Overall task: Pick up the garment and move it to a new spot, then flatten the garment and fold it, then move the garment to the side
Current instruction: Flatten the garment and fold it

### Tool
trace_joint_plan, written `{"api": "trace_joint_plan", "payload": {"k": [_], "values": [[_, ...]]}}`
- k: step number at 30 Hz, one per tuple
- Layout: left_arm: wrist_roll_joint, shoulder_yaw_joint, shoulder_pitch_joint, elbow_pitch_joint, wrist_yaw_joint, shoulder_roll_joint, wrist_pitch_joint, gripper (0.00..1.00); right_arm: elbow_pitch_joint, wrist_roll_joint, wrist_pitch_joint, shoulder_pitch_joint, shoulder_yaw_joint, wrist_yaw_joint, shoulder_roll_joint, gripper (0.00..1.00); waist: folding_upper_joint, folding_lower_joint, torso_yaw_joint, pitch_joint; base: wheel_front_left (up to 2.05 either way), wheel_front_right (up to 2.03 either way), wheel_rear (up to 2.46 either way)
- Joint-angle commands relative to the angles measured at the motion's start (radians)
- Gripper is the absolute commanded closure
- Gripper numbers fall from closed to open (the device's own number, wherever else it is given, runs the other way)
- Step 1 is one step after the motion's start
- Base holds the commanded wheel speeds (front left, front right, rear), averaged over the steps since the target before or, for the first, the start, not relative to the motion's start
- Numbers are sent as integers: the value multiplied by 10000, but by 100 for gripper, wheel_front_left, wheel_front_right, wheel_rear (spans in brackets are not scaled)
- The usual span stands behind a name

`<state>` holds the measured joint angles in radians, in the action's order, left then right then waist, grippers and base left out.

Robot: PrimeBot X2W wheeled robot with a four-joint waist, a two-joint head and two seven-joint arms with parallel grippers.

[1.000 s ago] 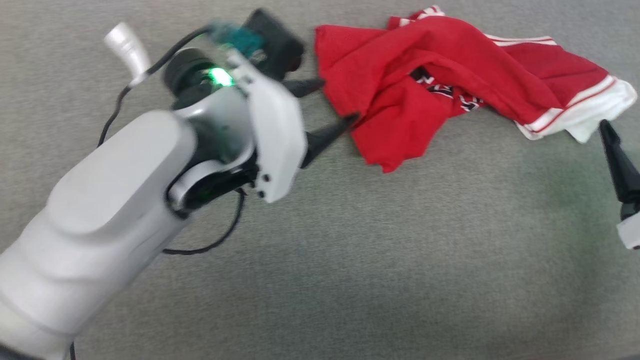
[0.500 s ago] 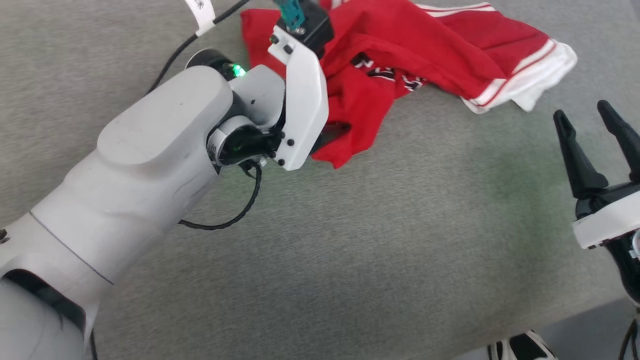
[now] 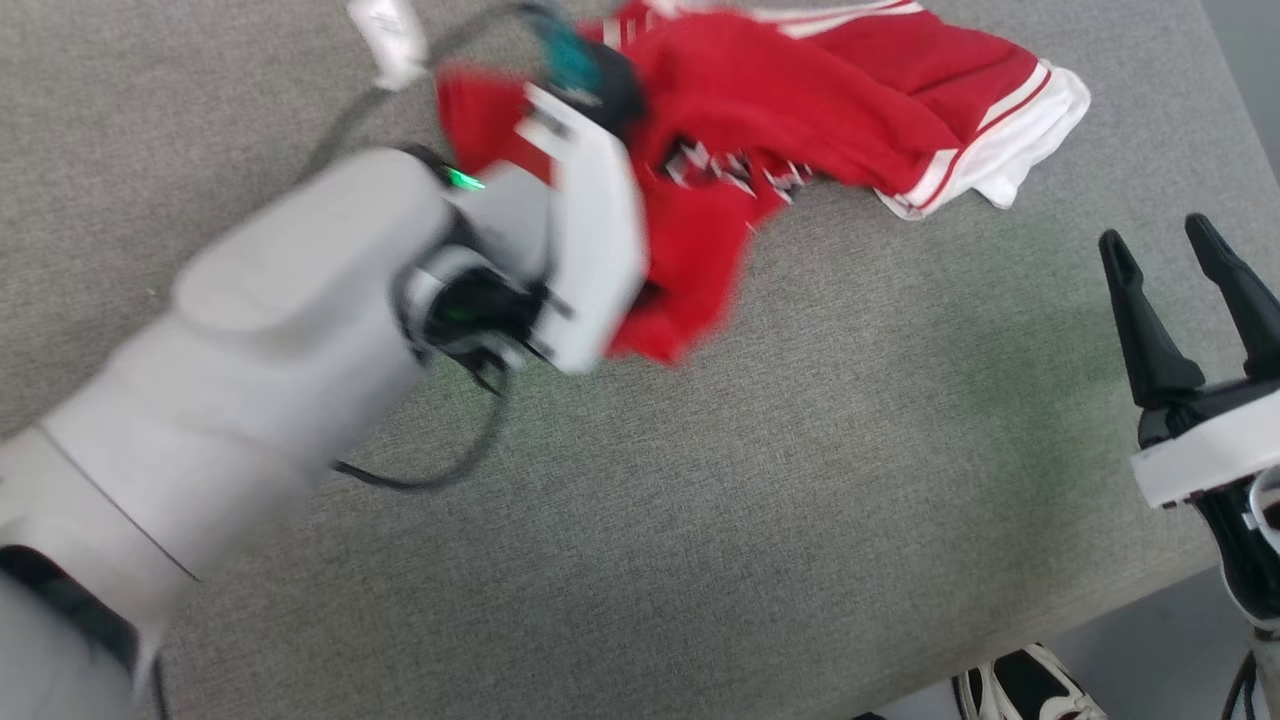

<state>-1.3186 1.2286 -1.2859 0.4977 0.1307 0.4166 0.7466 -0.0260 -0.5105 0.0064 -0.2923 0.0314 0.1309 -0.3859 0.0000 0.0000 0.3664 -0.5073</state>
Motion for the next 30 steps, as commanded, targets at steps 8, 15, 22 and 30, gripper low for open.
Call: {"api": "trace_joint_plan", "payload": {"k": [8, 15, 22, 30], "values": [[-540, 377, 350, -2471, -7, -829, 928, 100, 222, 43, -55, 265, -109, -3, 114, 0, 0, 0, -2, 166, 0, 0, 0], [715, 515, 1385, -1966, -7, -1156, 879, 62, 126, -12, -222, 331, 78, -3, 301, 0, 0, 0, 274, 143, 0, 0, 0], [944, 512, 1488, -2328, -8, -861, 1014, 0, 65, 57, -215, 434, -120, -3, 308, 0, 0, 0, -3, 252, 0, 0, 0], [70, -29, 526, -3483, -10, 468, 1492, 0, 291, 162, 19, 581, -344, -3, 159, 0, 0, 0, -645, 573, 0, 0, 0]]}}
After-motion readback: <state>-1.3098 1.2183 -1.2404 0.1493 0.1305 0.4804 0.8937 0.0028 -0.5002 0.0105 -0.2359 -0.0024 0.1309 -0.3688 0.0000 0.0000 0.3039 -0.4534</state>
